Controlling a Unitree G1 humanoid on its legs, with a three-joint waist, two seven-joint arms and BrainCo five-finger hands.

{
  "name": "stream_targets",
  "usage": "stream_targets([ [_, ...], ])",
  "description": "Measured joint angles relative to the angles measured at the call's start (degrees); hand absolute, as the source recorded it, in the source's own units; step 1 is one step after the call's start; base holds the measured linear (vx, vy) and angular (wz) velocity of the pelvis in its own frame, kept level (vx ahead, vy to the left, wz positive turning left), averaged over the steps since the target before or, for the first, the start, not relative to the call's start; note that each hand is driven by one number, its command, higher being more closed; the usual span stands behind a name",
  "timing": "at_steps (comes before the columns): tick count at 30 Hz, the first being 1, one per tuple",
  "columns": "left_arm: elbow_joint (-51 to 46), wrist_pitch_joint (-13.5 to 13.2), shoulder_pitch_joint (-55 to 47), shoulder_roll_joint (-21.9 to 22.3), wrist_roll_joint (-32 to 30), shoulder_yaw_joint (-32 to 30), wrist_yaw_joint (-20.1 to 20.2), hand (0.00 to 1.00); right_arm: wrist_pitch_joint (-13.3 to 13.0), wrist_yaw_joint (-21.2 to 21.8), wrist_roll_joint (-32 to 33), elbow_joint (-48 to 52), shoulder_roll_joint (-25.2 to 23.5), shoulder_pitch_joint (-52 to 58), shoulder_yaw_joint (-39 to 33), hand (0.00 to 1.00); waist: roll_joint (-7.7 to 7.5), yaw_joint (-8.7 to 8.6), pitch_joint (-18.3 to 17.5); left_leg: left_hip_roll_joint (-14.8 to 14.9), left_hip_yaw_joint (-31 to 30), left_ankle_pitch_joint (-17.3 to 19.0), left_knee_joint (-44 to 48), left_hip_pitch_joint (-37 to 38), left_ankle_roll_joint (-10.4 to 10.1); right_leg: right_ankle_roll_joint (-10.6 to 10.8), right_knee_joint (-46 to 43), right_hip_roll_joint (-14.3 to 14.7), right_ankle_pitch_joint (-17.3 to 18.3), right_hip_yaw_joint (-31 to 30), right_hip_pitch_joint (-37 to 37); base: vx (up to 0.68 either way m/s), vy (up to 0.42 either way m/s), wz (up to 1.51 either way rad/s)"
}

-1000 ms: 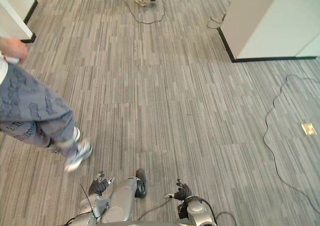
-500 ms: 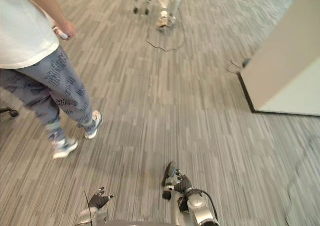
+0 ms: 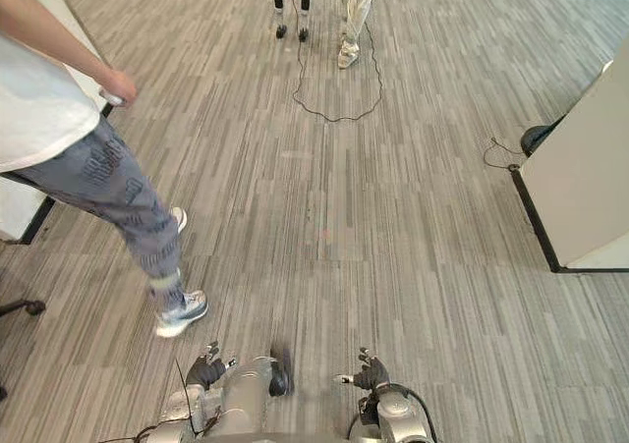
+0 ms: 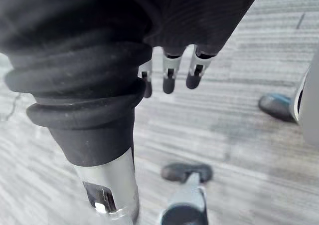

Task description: Organize washtable

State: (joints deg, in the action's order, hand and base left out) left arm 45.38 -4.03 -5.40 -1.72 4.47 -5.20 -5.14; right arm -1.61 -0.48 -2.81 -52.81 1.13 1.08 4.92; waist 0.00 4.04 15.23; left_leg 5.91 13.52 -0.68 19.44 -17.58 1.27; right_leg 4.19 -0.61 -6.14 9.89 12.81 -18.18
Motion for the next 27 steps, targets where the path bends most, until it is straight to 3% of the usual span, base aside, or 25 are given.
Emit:
stream_targets([
  [1,0.04,0.01,0.13,-0.68,0.13,-0.66,0.13,0.0,-0.3,-0.08,-0.04,0.42,-0.56,0.14,0.32,0.0,-1.15,-0.48,-0.27,-0.54,-0.09,3.98,4.61,-1.24,1.34,0.0,-4.39,-1.46,0.06,-0.61,1.56,0.81,0.369,-0.07],
  [2,0.07,0.04,0.22,-0.68,0.22,-1.25,0.15,0.0,-0.33,-0.11,-0.07,0.41,-0.72,0.38,0.36,0.0,-1.28,-0.33,-0.37,-0.58,-0.06,5.63,6.94,-1.48,2.31,0.21,-7.74,-2.12,0.25,-1.38,2.52,0.8,0.384,0.04],
  [3,0.25,0.08,0.25,-0.45,0.42,-1.48,0.08,0.0,-0.37,-0.2,-0.11,0.77,-0.82,0.87,0.12,0.0,-2.09,-0.25,-0.77,-1.31,0.68,9.6,9.95,-0.52,3.61,1.46,-15.97,-4.1,1.02,-2.97,4.41,0.65,0.328,0.0],
  [4,0.59,0.27,0.55,-1.18,0.52,-1.41,0.1,0.0,-0.36,-0.18,-0.19,1.2,-0.92,0.93,0.09,0.0,-3.63,-0.26,-0.27,-3.14,1.45,13.4,11.49,2.41,4.67,2.01,-30.45,-7.21,0.33,-5.37,9.01,0.64,0.314,0.01],
  [5,0.88,0.47,0.78,-1.71,0.52,-1.38,0.11,0.0,-0.37,-0.03,-0.34,1.76,-1.01,0.9,0.12,0.0,-4.26,-0.28,0.18,-3.94,2.09,15.02,11.73,4.59,4.99,1.73,-39.58,-8.76,-1.81,-7.07,11.94,0.58,0.262,-0.01],
  [6,1.62,1.07,0.94,-2.54,0.61,-1.17,0.1,0.0,-0.36,0.39,-1.62,2.73,-1.09,0.81,0.24,0.0,-4.7,-0.57,0.74,-5.08,2.65,17.62,11.73,9.38,5.49,1.24,-55.23,-10.87,-2.41,-8.48,17.11,0.56,0.211,0.0],
  [7,2.76,1.43,0.64,-2.89,0.85,-0.68,0.05,0.0,-0.45,0.67,-2.31,3.28,-0.86,0.47,0.72,0.0,-4.18,-1.7,1.2,-5.28,2.7,19.3,10.29,14.8,5.7,-0.32,-63.28,-11.8,-0.7,-6.24,20.3,0.56,0.198,-0.05],
  [8,2.98,1.4,0.27,-2.97,0.98,-0.37,0.04,0.0,-0.47,0.7,-2.34,3.75,-0.85,0.44,0.84,0.0,-3.37,-1.86,1.42,-5.35,2.87,19.66,8.6,17.65,5.62,-1.28,-64.7,-11.96,0.2,-4.71,22.01,0.45,0.152,-0.14],
  [10,3.23,1.39,-0.33,-2.97,1.15,0.66,0.06,0.0,-0.67,0.71,-2.39,4.82,-0.82,0.49,1.63,0.0,-2.83,-2.06,1.23,-5.47,3.56,20.02,1.38,24.77,5.12,-1.66,-61.21,-10.27,2.99,0.4,29.21,0.55,0.164,-0.27],
  [12,3.95,1.63,-0.42,-2.63,1.0,1.18,0.13,0.0,-0.93,0.78,-2.33,5.64,-0.67,-0.13,1.73,0.0,-2.86,-3.09,1.28,-5.53,3.52,19.93,-2.66,29.09,4.71,-1.73,-48.71,-7.65,3.99,5.31,33.91,0.57,0.116,-0.04],
  [13,3.99,1.73,-0.54,-2.44,0.89,1.31,0.13,0.0,-0.94,0.77,-2.32,5.96,-0.41,-0.34,1.69,0.0,-2.61,-3.63,1.41,-5.47,3.41,19.98,-4.87,31.62,4.31,-2.14,-35.89,-5.27,2.92,8.53,34.85,0.54,0.057,0.17],
  [14,3.95,1.7,-0.46,-2.13,0.68,1.34,0.1,0.0,-0.96,0.76,-2.31,6.24,-0.08,-0.39,1.66,0.0,-2.42,-3.95,1.42,-5.44,3.1,20.66,-6.43,33.67,2.96,-1.92,-22.24,-2.76,-1.37,10.65,35.54,0.55,0.048,0.25],
  [16,4.01,1.71,-0.84,-2.34,-0.16,1.44,0.09,0.0,-0.74,0.77,-2.27,6.27,0.03,-0.63,1.65,0.0,-3.01,-4.45,1.32,-6.6,1.17,22.14,-8.44,36.77,0.27,-1.7,-9.7,-0.53,-6.62,10.48,36.57,0.52,0.021,0.44],
  [17,4.07,1.71,-1.17,-2.6,-0.25,1.97,0.08,0.0,-0.7,0.74,-2.25,6.3,0.06,-0.61,1.64,0.0,-3.2,-4.56,1.23,-6.92,0.27,22.76,-8.66,38.2,-0.84,-2.2,-9.05,-0.31,-7.1,10.31,36.9,0.64,-0.017,0.62],
  [18,4.39,1.67,-1.41,-2.67,-0.41,2.56,0.05,0.0,-0.64,0.71,-2.22,6.23,0.21,-0.68,1.63,0.0,-2.94,-4.82,0.74,-6.53,-2.02,23.99,-6.83,39.77,-2.95,-7.24,-9.88,1.2,-11.63,6.94,36.99,0.83,-0.079,0.66],
  [19,4.76,1.64,-1.44,-2.25,-0.63,3.3,0.09,0.0,-0.47,0.74,-2.22,6.07,0.58,-0.51,1.4,0.0,-1.35,-4.92,-0.31,-4.25,-4.52,24.07,-0.29,37.72,-3.13,-9.77,-11.99,2.62,-14.94,5.59,36.95,0.71,-0.076,0.68],
  [20,4.94,1.64,-1.47,-1.86,-0.65,3.51,0.12,0.0,-0.4,0.76,-2.21,6.08,0.62,-0.39,1.07,0.0,-0.52,-4.99,-0.89,-2.79,-5.69,23.73,4.94,35.59,-3.71,-9.55,-12.66,2.97,-15.86,6.15,36.41,0.81,-0.114,0.62],
  [21,5.01,1.63,-1.3,-0.68,-0.63,3.28,0.1,0.0,-0.36,0.74,-2.12,6.45,0.98,-0.3,-0.13,0.0,1.16,-5.2,-1.06,0.11,-6.05,21.22,15.17,31.99,-6.74,-9.37,-13.44,3.82,-16.81,8.07,34.41,0.67,-0.056,0.35],
  [22,5.2,1.73,-0.84,1.13,-0.63,2.09,0.14,0.0,-0.19,0.73,-1.83,7.13,1.82,-0.26,-0.68,0.0,4.83,-5.19,-0.67,4.81,-5.13,11.45,28.15,27.76,-6.49,-9.55,-13.4,6.58,-13.86,8.86,30.68,0.81,-0.046,0.1],
  [23,5.18,1.72,-1.14,1.78,-0.61,1.46,0.17,0.0,-0.11,0.69,-1.54,7.1,1.78,-0.24,-0.68,0.0,5.43,-5.1,-0.69,6.62,-3.56,3.85,32.44,26.07,-6.34,-9.48,-12.48,7.47,-12.85,8.1,28.71,0.68,0.016,-0.32],
  [24,5.23,1.75,-0.98,1.78,-0.81,1.21,0.3,0.0,0.3,0.67,-0.71,6.48,1.53,-0.25,-0.92,0.0,5.3,-4.74,-0.49,10.38,-0.05,2.15,40.72,22.81,-5.57,-9.33,-10.36,8.25,-11.35,6.43,24.42,0.65,0.008,-0.39],
  [25,5.2,1.57,-0.59,0.86,-0.82,1.27,0.93,0.0,0.57,0.56,0.54,5.63,1.03,-0.23,-1.82,0.0,4.79,-4.86,-0.16,11.99,2.0,7.52,46.01,18.91,-3.73,-8.88,-8.37,8.01,-9.95,5.22,20.04,0.62,-0.003,-0.33],
  [27,4.55,1.58,-0.43,-0.18,-0.66,1.13,1.28,0.0,0.84,0.32,1.21,4.34,0.56,-0.05,-2.42,0.0,2.82,-4.68,0.37,11.85,3.81,12.94,44.51,12.94,-3.78,-7.78,-4.92,6.54,-8.84,4.04,13.85,0.59,0.032,-0.17],
])
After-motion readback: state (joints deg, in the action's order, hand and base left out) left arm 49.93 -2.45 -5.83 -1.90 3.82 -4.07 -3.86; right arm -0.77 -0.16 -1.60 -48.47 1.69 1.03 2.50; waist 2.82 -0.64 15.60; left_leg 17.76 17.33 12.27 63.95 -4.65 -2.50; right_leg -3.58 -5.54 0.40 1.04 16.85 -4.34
